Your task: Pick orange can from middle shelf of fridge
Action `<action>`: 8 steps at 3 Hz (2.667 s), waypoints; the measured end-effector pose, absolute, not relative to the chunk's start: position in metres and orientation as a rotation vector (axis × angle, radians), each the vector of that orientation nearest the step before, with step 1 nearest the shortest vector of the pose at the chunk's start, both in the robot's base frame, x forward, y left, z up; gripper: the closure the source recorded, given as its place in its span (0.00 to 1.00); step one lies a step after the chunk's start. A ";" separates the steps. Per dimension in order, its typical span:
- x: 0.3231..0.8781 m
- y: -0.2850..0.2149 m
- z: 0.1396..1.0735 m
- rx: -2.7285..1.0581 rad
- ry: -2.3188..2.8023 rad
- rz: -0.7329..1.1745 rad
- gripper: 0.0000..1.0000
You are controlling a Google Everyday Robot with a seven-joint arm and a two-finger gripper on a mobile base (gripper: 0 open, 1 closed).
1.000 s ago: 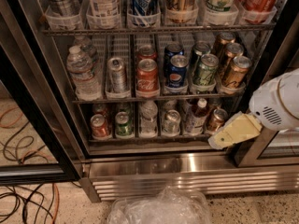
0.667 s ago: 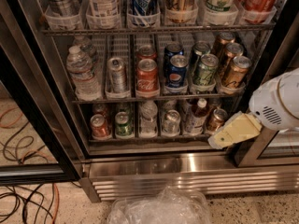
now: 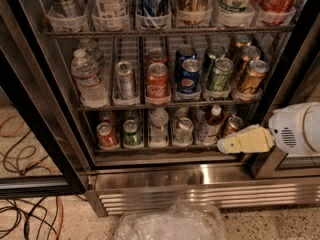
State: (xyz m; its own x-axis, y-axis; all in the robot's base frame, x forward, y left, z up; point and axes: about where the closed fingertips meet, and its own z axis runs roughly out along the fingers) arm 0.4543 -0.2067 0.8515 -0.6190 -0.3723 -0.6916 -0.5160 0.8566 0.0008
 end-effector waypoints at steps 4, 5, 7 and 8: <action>0.496 -0.213 0.861 -0.291 2.066 0.243 0.00; 0.511 -0.216 0.848 -0.225 2.048 0.260 0.13; 0.548 -0.226 0.834 -0.112 1.966 0.225 0.17; 0.560 -0.240 0.836 -0.050 1.929 0.184 0.25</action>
Offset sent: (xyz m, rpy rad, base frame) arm 0.0637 -0.0211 0.0176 0.2405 -0.3999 -0.3778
